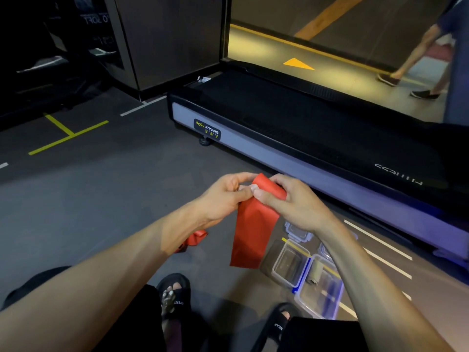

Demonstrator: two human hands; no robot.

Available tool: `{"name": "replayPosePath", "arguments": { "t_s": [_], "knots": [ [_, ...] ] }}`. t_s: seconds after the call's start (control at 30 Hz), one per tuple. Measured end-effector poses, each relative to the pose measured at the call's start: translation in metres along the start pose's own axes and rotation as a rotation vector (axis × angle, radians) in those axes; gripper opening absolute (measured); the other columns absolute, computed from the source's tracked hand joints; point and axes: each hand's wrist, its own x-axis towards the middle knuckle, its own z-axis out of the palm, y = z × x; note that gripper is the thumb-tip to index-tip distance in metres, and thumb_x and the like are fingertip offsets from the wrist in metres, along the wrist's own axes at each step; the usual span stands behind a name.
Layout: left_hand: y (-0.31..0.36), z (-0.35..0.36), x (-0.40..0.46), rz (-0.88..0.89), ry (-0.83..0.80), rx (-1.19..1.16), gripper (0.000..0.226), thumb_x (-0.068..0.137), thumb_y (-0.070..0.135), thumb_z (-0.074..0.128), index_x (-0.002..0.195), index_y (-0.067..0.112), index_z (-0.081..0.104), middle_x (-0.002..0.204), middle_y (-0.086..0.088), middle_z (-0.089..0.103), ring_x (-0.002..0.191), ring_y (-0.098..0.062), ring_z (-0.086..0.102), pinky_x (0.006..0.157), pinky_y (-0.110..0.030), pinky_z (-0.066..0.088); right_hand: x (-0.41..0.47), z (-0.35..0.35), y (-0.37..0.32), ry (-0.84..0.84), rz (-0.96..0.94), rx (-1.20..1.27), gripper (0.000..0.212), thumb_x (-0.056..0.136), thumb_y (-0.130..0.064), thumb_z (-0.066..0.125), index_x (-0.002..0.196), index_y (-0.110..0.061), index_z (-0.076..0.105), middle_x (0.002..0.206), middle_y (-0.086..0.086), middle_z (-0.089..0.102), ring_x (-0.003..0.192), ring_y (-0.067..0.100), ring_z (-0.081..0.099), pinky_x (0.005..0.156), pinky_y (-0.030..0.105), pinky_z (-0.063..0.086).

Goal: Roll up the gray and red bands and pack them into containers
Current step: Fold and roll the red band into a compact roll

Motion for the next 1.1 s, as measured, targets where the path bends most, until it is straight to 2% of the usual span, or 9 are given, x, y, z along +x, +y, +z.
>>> {"name": "replayPosePath", "arguments": {
  "t_s": [0.07, 0.17, 0.27, 0.37, 0.5, 0.67, 0.9, 1.0, 1.1],
  "knots": [
    [0.0, 0.0, -0.001, -0.01, -0.016, -0.002, 0.035, 0.097, 0.017, 0.057, 0.13, 0.007, 0.061, 0.11, -0.031, 0.065, 0.093, -0.033, 0.066, 0.081, -0.033, 0.058, 0.0, -0.003, -0.001, 0.024, -0.017, -0.02, 0.037, 0.09, -0.059, 0.067, 0.097, -0.023, 0.072, 0.097, 0.001, 0.065, 0.088, 0.012, 0.064, 0.082, 0.033, 0.049],
    [0.002, 0.0, -0.002, -0.034, -0.032, 0.01, 0.033, 0.106, 0.015, 0.052, 0.136, 0.002, 0.057, 0.115, -0.023, 0.068, 0.093, -0.02, 0.07, 0.082, -0.027, 0.058, 0.0, -0.003, -0.004, 0.055, -0.016, -0.005, 0.033, 0.094, -0.052, 0.067, 0.095, -0.019, 0.073, 0.097, 0.004, 0.067, 0.088, 0.015, 0.065, 0.083, 0.038, 0.051],
    [0.002, 0.0, -0.004, -0.055, -0.026, 0.054, 0.034, 0.107, 0.014, 0.045, 0.137, 0.002, 0.056, 0.107, -0.006, 0.072, 0.092, -0.011, 0.069, 0.085, -0.024, 0.056, 0.0, -0.002, -0.005, 0.099, 0.0, 0.027, 0.035, 0.097, -0.049, 0.064, 0.091, -0.015, 0.071, 0.082, 0.001, 0.069, 0.072, 0.012, 0.064, 0.069, 0.038, 0.051],
    [-0.002, 0.0, -0.006, -0.049, -0.071, 0.114, 0.034, 0.107, 0.007, 0.046, 0.139, -0.002, 0.053, 0.105, -0.006, 0.072, 0.091, -0.011, 0.07, 0.085, -0.025, 0.056, -0.001, -0.004, -0.007, 0.134, 0.05, 0.069, 0.029, 0.098, -0.047, 0.063, 0.094, -0.02, 0.071, 0.068, -0.014, 0.066, 0.059, 0.002, 0.059, 0.056, 0.023, 0.044],
    [-0.002, 0.001, -0.003, -0.022, -0.081, 0.118, 0.047, 0.104, 0.013, 0.05, 0.15, 0.005, 0.043, 0.122, -0.023, 0.07, 0.105, -0.03, 0.066, 0.093, -0.036, 0.055, 0.0, -0.003, -0.007, 0.172, 0.06, 0.135, 0.018, 0.097, -0.044, 0.065, 0.107, -0.029, 0.068, 0.095, -0.012, 0.072, 0.086, 0.003, 0.068, 0.077, 0.028, 0.053],
    [0.001, 0.001, 0.001, -0.025, -0.092, 0.078, 0.054, 0.101, 0.017, 0.05, 0.153, 0.008, 0.039, 0.135, -0.037, 0.056, 0.115, -0.042, 0.057, 0.105, -0.055, 0.045, 0.001, -0.002, -0.005, 0.199, 0.082, 0.171, 0.022, 0.099, -0.048, 0.061, 0.103, -0.027, 0.067, 0.093, -0.006, 0.074, 0.083, 0.008, 0.07, 0.072, 0.031, 0.052],
    [-0.002, 0.002, 0.007, -0.029, -0.061, 0.062, 0.046, 0.106, 0.009, 0.049, 0.151, 0.006, 0.042, 0.114, -0.026, 0.067, 0.097, -0.03, 0.066, 0.086, -0.032, 0.057, 0.005, 0.0, -0.002, 0.148, 0.116, 0.063, 0.038, 0.107, -0.05, 0.042, 0.088, -0.026, 0.065, 0.081, -0.007, 0.068, 0.078, 0.014, 0.064, 0.072, 0.037, 0.047],
    [-0.002, 0.003, 0.005, -0.028, -0.039, 0.068, 0.036, 0.106, 0.005, 0.046, 0.142, 0.004, 0.05, 0.096, -0.013, 0.073, 0.08, -0.015, 0.071, 0.079, -0.027, 0.058, 0.003, -0.001, -0.001, 0.073, 0.097, 0.065, 0.035, 0.102, -0.054, 0.05, 0.097, -0.024, 0.068, 0.09, -0.005, 0.071, 0.085, 0.016, 0.066, 0.077, 0.038, 0.051],
    [-0.002, 0.005, 0.002, -0.019, -0.048, 0.063, 0.03, 0.106, 0.009, 0.05, 0.135, 0.008, 0.056, 0.095, -0.014, 0.073, 0.079, -0.016, 0.072, 0.078, -0.028, 0.059, 0.001, -0.004, 0.0, 0.034, 0.061, 0.014, 0.032, 0.096, -0.054, 0.062, 0.1, -0.023, 0.07, 0.09, -0.005, 0.072, 0.082, 0.013, 0.067, 0.072, 0.034, 0.051]
  ]
}}
